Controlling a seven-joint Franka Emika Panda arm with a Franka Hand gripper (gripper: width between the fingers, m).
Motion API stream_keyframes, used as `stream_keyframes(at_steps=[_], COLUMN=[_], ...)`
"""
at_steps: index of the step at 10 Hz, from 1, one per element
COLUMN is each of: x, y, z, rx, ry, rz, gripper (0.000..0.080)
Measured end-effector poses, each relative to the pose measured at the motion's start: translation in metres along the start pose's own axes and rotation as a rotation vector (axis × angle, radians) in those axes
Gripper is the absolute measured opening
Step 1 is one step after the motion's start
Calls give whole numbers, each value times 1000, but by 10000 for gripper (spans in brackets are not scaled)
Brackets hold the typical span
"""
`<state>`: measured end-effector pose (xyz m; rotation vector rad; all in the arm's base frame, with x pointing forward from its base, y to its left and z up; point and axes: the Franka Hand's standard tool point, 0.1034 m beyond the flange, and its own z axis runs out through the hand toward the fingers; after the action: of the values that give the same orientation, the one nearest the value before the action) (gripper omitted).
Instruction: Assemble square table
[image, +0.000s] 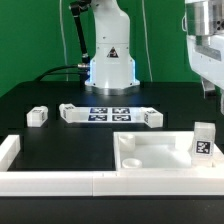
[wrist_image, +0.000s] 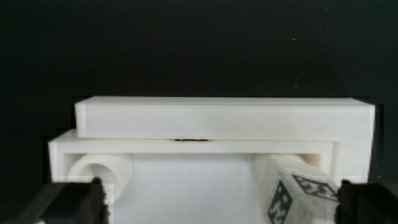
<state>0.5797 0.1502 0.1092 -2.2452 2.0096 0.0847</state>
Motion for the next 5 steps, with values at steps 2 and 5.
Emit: stream_keyframes(at_steps=[2,5], x=[1,14], y=[0,31], z=[0,13], rx=[-1,-28], ry=[0,-7], rz=[-153,-435], gripper=[649,649])
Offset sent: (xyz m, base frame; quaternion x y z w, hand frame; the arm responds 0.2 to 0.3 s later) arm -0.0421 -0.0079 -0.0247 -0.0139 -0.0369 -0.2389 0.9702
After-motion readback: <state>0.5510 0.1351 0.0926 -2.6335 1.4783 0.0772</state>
